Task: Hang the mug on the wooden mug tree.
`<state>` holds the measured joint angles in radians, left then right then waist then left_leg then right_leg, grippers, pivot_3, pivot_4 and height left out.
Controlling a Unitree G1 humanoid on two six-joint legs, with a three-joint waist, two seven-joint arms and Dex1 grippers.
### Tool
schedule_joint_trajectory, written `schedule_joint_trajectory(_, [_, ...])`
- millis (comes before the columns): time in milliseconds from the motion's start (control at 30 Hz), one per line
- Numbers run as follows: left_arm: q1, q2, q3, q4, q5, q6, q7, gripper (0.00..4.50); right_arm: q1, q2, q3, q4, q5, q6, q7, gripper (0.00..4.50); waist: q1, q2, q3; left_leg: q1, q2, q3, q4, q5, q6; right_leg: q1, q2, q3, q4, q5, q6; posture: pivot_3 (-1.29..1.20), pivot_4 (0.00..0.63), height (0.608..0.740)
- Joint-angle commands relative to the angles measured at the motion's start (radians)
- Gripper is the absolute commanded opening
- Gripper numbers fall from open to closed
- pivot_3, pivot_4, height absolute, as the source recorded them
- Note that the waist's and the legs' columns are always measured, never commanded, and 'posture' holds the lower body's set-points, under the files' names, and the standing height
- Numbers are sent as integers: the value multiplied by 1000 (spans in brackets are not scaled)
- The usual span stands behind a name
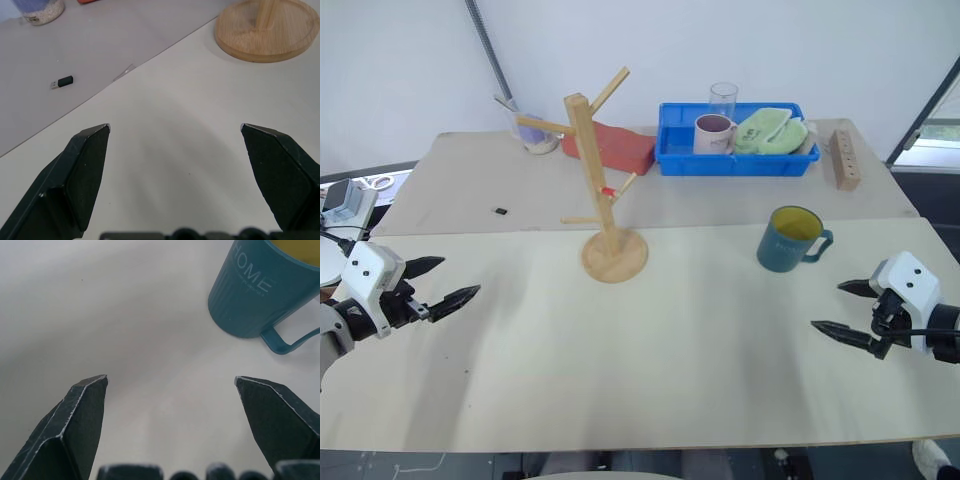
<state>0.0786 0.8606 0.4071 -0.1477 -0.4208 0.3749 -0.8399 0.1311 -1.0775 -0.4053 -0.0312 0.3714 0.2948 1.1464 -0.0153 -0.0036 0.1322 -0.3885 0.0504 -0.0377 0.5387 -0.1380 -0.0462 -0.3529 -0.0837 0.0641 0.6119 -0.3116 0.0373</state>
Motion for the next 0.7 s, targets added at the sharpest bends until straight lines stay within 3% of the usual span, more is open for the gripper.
schedule_joint_trajectory(33, [-15,21,26,-22,-27,44,-9,4500,-11,-2,-28,-21,1,-7,-7,4491,0,0,0,0,0,0,0,0,0,0,0,0,0,0,0,0,150,716])
schedule_joint_trajectory(133, [-26,37,16,-16,-24,91,-2,4500,-7,15,-33,-36,4,-1,-26,4491,0,0,0,0,0,0,0,0,0,0,0,0,0,0,0,0,150,716])
schedule_joint_trajectory(600, [-35,21,30,34,-38,-34,-145,4500,34,61,-51,-106,-2,19,-96,4491,0,0,0,0,0,0,0,0,0,0,0,0,1,0,0,0,150,716])
schedule_joint_trajectory(700, [-85,12,-13,-44,-81,-10,-167,4500,43,87,-70,-132,-2,18,-136,4491,2,0,0,0,0,0,0,0,0,0,1,0,1,0,0,0,150,716])
